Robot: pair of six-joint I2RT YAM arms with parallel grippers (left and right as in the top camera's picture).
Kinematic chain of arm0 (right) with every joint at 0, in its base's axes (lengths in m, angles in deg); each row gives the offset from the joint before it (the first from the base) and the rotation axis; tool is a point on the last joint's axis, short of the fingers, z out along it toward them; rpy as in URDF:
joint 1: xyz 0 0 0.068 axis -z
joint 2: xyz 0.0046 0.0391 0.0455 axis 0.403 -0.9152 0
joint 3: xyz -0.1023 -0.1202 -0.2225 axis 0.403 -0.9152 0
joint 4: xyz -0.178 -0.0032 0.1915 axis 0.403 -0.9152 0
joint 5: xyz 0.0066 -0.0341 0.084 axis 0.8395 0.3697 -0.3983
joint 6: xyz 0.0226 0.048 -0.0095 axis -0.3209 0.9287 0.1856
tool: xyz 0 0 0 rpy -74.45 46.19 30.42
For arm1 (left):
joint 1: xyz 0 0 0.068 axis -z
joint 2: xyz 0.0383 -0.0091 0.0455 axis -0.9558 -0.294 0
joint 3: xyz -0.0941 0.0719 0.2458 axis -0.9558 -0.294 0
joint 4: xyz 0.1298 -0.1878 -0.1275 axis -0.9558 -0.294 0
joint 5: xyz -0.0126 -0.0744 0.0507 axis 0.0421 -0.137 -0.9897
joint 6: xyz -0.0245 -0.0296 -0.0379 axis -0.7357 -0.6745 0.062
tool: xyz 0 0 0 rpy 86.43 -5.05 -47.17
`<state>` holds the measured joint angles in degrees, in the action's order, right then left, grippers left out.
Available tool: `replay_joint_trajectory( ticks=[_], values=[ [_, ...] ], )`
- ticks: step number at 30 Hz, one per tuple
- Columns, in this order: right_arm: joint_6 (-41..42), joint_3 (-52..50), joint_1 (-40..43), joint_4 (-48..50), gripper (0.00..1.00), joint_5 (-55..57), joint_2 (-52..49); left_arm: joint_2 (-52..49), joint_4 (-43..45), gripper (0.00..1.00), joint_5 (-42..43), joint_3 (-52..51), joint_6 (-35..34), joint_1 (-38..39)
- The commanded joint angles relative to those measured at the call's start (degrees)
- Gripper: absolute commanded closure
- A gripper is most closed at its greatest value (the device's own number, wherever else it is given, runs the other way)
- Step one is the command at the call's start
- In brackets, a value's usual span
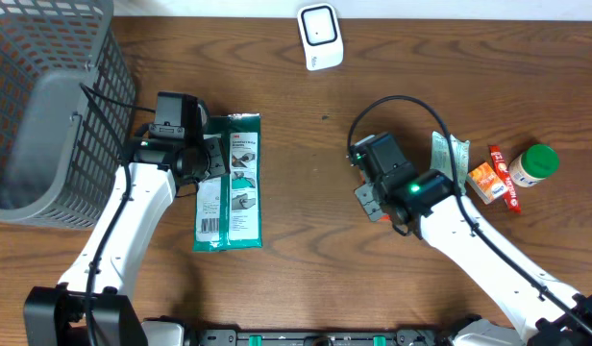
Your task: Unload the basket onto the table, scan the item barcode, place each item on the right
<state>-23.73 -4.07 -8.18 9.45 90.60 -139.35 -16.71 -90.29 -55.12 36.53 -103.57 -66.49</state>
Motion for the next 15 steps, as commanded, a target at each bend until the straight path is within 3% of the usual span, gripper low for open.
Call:
replay_joint_trajectory(
  ticks=[1, 7, 15],
  values=[
    [1.7, 1.0, -0.7, 0.9, 0.99, 0.3, 0.1, -0.8, 0.5, 0.43, -1.4, -0.9, 1.0, -0.2],
    [-0.1, 1.0, -0.6, 0.6, 0.99, 5.5, 0.1, -0.8, 0.7, 0.43, -3.4, -0.9, 1.0, -0.2],
    [-9.2, 1.0, 2.2, 2.7, 0.99, -22.6, 0.2, -0.8, 0.7, 0.41, -4.2, -0.9, 0.9, -0.2]
  ],
)
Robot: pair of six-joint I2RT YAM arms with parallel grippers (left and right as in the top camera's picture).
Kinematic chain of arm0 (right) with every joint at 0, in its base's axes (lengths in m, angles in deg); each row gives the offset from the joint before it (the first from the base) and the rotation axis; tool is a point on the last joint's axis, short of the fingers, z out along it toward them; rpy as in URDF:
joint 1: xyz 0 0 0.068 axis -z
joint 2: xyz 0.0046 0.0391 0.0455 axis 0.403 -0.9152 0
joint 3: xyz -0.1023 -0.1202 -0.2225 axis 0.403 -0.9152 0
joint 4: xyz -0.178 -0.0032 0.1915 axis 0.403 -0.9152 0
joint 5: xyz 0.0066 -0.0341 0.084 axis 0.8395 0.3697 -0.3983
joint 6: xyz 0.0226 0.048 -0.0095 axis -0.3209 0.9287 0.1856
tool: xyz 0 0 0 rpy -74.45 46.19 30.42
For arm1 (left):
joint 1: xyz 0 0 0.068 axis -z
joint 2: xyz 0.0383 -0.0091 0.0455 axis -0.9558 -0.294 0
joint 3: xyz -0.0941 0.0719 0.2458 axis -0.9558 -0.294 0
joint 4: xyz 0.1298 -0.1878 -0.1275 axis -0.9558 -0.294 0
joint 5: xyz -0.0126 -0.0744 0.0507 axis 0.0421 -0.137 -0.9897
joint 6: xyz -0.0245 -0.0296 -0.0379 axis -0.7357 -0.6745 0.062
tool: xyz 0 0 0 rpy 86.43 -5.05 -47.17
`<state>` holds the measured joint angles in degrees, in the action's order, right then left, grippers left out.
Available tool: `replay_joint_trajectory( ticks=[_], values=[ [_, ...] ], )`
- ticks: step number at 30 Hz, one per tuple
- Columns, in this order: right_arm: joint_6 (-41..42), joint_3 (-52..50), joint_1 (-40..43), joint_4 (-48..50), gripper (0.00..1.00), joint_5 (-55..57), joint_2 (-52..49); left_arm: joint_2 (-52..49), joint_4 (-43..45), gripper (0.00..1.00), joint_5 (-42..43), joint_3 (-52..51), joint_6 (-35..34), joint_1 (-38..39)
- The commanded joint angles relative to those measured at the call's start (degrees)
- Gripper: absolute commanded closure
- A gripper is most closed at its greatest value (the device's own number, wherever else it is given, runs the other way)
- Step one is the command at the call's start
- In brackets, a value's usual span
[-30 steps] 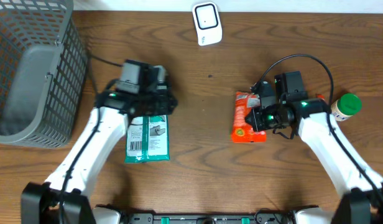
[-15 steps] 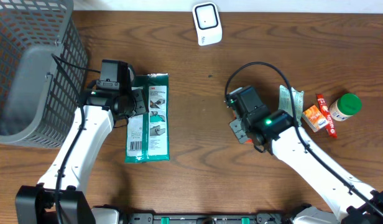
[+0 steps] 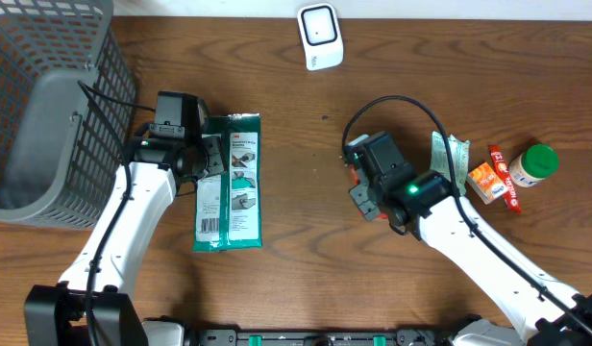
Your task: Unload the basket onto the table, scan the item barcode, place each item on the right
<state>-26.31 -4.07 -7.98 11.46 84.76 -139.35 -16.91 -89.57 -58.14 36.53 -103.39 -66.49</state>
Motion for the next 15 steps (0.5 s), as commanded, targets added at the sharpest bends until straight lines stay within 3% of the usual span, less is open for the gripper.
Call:
replay_joint_trajectory(
  ticks=[1, 4, 8, 12, 15],
  values=[
    [-8.9, 1.0, 2.7, 0.5, 0.99, -21.2, 0.2, -0.6, -0.1, 0.38, -1.2, -0.9, 0.7, -0.2],
    [-19.7, 1.0, 5.7, -2.1, 0.99, -39.3, 0.2, -0.6, -0.1, 0.37, -1.2, -0.9, 0.8, -0.2],
    [-32.2, 1.0, 9.9, -8.2, 0.99, -55.1, 0.2, -0.6, 0.0, 0.37, -1.2, -0.9, 0.8, -0.2],
    [-41.4, 1.0, 12.7, -14.6, 0.99, -61.4, 0.2, -0.6, 0.0, 0.36, -1.2, -0.9, 0.8, -0.2],
    [-41.3, 1.0, 13.5, -16.0, 0.99, -60.2, 0.2, -0.6, 0.0, 0.36, -1.2, -0.9, 0.8, -0.2]
  ],
)
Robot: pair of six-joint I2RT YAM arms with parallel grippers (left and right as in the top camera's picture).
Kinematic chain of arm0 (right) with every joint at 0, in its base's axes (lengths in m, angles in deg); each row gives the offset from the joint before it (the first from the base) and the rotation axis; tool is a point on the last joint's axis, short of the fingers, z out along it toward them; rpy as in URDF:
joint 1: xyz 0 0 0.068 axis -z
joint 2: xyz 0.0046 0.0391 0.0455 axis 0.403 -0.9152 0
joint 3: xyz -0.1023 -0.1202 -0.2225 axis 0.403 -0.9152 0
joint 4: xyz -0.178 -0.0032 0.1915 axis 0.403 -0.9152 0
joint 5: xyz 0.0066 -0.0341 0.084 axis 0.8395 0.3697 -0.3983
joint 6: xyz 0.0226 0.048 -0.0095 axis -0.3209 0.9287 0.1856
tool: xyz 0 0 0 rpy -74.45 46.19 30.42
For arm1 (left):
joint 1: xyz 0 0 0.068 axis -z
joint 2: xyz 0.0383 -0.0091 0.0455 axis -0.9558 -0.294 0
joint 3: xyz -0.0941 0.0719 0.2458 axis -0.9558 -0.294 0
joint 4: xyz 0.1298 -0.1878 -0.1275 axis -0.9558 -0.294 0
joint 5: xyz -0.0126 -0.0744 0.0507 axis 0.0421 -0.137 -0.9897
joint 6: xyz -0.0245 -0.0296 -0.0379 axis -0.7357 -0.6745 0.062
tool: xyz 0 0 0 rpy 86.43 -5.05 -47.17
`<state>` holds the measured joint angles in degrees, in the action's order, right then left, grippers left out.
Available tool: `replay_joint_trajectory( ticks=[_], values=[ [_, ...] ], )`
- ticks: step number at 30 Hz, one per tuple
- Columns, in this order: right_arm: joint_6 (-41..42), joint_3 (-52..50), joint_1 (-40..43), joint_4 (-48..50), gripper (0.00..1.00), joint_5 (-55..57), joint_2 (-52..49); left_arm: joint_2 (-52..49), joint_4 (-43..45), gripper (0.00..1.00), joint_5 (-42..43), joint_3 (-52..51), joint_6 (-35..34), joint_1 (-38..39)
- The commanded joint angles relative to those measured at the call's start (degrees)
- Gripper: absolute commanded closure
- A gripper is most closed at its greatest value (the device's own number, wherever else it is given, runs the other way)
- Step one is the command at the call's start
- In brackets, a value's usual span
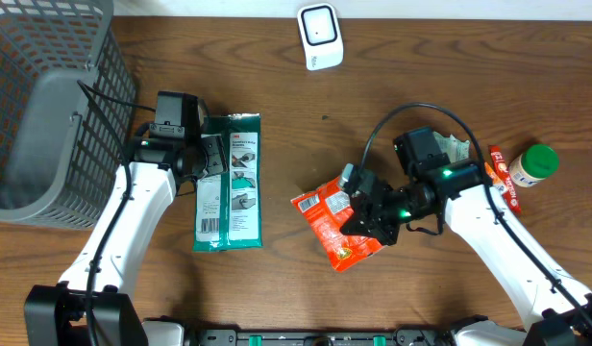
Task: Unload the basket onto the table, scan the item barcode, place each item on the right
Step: 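Lift the snack bag up to the white scanner with the right gripper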
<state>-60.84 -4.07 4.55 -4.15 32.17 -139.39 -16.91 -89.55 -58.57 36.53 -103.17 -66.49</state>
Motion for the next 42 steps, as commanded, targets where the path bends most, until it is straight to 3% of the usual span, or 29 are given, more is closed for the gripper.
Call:
replay_joint_trajectory(
  ticks=[1, 6, 11, 15, 20, 28, 33, 39, 42],
  values=[
    [-5.7, 1.0, 0.9, -0.3, 0.99, -6.7, 0.2, -0.6, 0.0, 0.36, -0.9, -0.9, 0.5, -0.2],
    [10.2, 4.1, 0.9, 2.4, 0.99, 4.6, 0.2, -0.6, 0.0, 0.36, -4.2, -0.9, -1.0, -0.5],
    [23.4, 16.6, 0.8, -0.2, 0.99, 19.6, 0.2, -0.6, 3.3, 0.28, -4.4, -0.9, -5.7, -2.2],
    [24.9, 29.8, 0.8, -9.0, 0.98, 25.1, -1.6, -0.6, 5.1, 0.17, -4.4, -0.9, -5.5, -2.9],
    [28.5, 50.4, 0.8, -21.9, 0.99, 33.1, -9.4, -0.6, 5.1, 0.15, -4.4, -0.9, -5.5, -2.9],
    [28.7, 78.0, 0.7, -30.6, 0.99, 36.9, -25.6, -0.6, 5.1, 0.15, -4.4, -0.9, -5.5, -2.9],
    [23.3, 80.3, -0.7, -27.0, 0.99, 44.0, -31.7, -0.6, 5.1, 0.15, -4.4, -0.9, -5.5, -2.9],
    [14.3, 80.3, -5.1, -17.6, 0.99, 65.3, -40.3, -0.6, 5.1, 0.15, -4.3, -0.9, -5.6, -2.9],
    [7.8, 80.3, -6.4, -11.6, 0.99, 67.8, -44.3, -0.6, 5.1, 0.15, -4.3, -0.9, -5.6, -2.9]
  ],
)
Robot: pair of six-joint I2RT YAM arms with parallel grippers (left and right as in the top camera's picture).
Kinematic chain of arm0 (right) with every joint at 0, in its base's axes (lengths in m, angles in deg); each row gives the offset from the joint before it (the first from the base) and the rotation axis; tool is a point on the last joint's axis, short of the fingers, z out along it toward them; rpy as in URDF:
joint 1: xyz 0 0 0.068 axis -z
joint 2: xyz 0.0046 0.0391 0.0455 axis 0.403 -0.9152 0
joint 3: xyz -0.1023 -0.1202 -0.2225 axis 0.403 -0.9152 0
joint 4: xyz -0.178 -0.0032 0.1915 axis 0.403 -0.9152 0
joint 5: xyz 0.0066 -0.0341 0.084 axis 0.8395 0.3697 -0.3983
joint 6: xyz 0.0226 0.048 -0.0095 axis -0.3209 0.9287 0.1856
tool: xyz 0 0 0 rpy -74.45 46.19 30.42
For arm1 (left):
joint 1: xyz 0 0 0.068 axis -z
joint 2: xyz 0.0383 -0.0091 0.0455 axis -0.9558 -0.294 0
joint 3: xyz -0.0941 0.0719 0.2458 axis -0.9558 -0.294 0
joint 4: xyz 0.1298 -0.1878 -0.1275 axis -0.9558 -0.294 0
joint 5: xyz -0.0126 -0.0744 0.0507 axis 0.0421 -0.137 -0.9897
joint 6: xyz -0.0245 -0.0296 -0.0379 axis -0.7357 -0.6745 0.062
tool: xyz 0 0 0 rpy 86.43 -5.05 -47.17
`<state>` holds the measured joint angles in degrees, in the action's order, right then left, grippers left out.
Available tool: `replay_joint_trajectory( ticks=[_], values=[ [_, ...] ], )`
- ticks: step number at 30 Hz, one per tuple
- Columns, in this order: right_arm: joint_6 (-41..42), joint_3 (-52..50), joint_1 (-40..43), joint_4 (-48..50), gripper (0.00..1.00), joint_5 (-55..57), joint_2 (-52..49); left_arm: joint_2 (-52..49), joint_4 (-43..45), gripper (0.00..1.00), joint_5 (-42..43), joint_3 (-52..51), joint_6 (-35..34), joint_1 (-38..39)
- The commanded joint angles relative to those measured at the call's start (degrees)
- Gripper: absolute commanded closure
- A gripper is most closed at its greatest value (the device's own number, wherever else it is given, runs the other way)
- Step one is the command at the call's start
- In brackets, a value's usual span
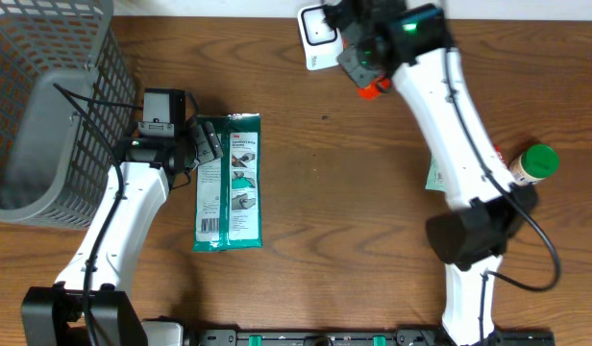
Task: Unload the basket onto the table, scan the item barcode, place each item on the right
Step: 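Lift the snack bag up to the white scanner with the right gripper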
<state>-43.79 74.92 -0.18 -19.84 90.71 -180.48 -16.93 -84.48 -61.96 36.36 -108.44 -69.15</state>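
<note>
Only the overhead view shows this moment. The white barcode scanner (318,37) stands at the table's far edge. My right gripper (361,56) reaches up right beside it, shut on a red snack packet (373,88); just a corner of the packet peeks out below the wrist, and the fingers are mostly hidden. A green flat package (231,183) with a white barcode label lies left of centre. My left gripper (206,150) sits at that package's upper left edge, fingers apart.
A grey wire basket (46,106) fills the far left corner. At the right, a green-lidded bottle (538,163) stands beside a red stick pack (496,152), and a pale green sachet (433,178) shows partly behind my right arm.
My right arm has gone from mid-table, holding the red packet out flat, to the far edge beside the scanner; the packet is now mostly hidden. My left gripper has shifted slightly left.
My right gripper was first low over the table right of centre, with the packet hidden under it. Later it held the red snack packet in plain view at mid-table. Now it holds the packet by the scanner. The left gripper stayed at the green package.
</note>
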Motion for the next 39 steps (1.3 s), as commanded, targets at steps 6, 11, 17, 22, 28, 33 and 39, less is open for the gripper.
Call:
replay_joint_trajectory(
  ticks=[6, 11, 17, 22, 28, 33, 39],
  values=[
    [-18.9, 1.3, -2.6, 18.9, 0.99, 15.1, -10.3, -0.6, 0.0, 0.15, -1.0, -0.7, -0.3, -0.2],
    [-28.2, 1.3, -2.6, 31.1, 0.99, 21.6, -15.2, -0.6, 0.0, 0.15, -1.0, -0.7, -0.3, -0.2],
    [-45.7, 1.3, -2.8, 40.2, 0.99, 25.7, -18.7, -0.6, 0.0, 0.15, -1.0, -0.7, -0.3, -0.2],
    [-53.1, 1.3, -2.8, 41.0, 0.99, 25.7, -20.0, -0.6, 0.0, 0.15, -1.0, -0.7, -0.3, -0.2],
    [-54.5, 1.2, -2.7, 40.6, 0.99, 24.6, -20.5, -0.6, 0.0, 0.15, -1.0, -0.7, -0.3, -0.2],
    [-54.4, 1.2, -2.7, 38.8, 0.99, 24.6, -20.5, -0.6, 0.0, 0.15, -1.0, -0.7, -0.3, -0.2],
    [-54.4, 0.8, -2.7, 36.4, 0.99, 24.6, -20.5, -0.6, 0.0, 0.15, -1.0, -0.7, -0.3, -0.2]
  ],
)
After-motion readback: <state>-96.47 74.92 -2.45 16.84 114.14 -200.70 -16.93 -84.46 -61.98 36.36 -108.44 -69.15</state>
